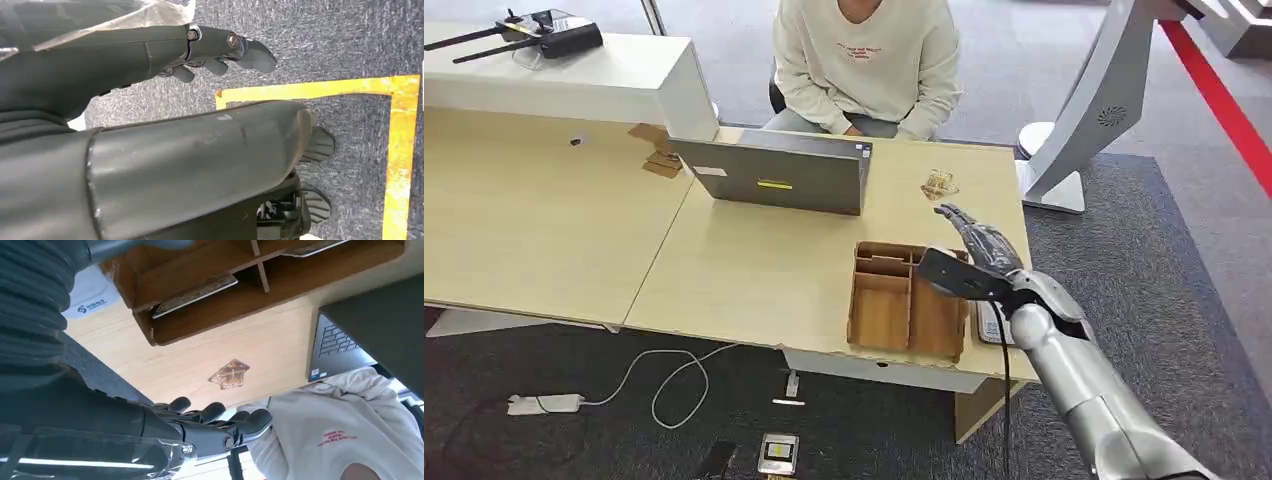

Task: Pass the card to the sensor for recognition and then transmit it.

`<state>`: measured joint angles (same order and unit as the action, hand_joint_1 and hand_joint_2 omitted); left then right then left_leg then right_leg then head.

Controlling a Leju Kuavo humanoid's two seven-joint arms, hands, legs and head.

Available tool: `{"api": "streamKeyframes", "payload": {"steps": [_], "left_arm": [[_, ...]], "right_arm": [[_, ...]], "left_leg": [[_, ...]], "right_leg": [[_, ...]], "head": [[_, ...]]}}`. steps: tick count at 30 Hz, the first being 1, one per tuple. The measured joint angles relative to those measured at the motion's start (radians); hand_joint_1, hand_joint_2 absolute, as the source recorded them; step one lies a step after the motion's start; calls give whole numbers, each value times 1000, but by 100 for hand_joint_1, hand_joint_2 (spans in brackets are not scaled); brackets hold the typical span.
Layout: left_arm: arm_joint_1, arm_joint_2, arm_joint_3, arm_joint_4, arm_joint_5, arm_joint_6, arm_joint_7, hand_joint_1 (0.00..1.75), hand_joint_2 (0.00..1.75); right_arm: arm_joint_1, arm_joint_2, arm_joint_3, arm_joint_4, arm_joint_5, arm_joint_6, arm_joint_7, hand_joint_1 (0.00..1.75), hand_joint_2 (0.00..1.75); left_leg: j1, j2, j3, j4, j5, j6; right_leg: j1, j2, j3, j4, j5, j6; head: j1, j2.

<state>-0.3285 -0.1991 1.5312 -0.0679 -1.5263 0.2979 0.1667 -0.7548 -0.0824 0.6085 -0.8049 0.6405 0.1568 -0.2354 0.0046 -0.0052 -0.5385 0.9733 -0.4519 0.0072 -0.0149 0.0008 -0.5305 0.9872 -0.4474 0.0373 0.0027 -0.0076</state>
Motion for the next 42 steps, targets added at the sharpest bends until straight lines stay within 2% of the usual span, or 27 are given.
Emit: {"api": "streamKeyframes", "payload": {"steps": [14, 22, 33, 42], "left_arm": [[0, 3, 0, 0, -3, 4, -3, 0, 0], [0, 3, 0, 0, -1, 7, 8, 0, 0], [-5, 1, 0, 0, -8, 5, 11, 0, 0], [-5, 0, 0, 0, -6, 7, -1, 0, 0]], "right_arm": [[19, -33, -2, -27, -3, -30, 27, 0, 175], [26, -44, -2, -8, 10, -46, -2, 0, 175], [34, -21, 3, 6, 26, -61, -3, 0, 175], [34, 12, 4, 11, 42, -148, -2, 0, 175]], "left_leg": [[0, 0, 0, 0, 0, 0], [0, 0, 0, 0, 0, 0], [0, 0, 0, 0, 0, 0], [0, 0, 0, 0, 0, 0]], "right_leg": [[0, 0, 0, 0, 0, 0], [0, 0, 0, 0, 0, 0], [0, 0, 0, 0, 0, 0], [0, 0, 0, 0, 0, 0]], "head": [[0, 0], [0, 0], [0, 0], [0, 0]]}}
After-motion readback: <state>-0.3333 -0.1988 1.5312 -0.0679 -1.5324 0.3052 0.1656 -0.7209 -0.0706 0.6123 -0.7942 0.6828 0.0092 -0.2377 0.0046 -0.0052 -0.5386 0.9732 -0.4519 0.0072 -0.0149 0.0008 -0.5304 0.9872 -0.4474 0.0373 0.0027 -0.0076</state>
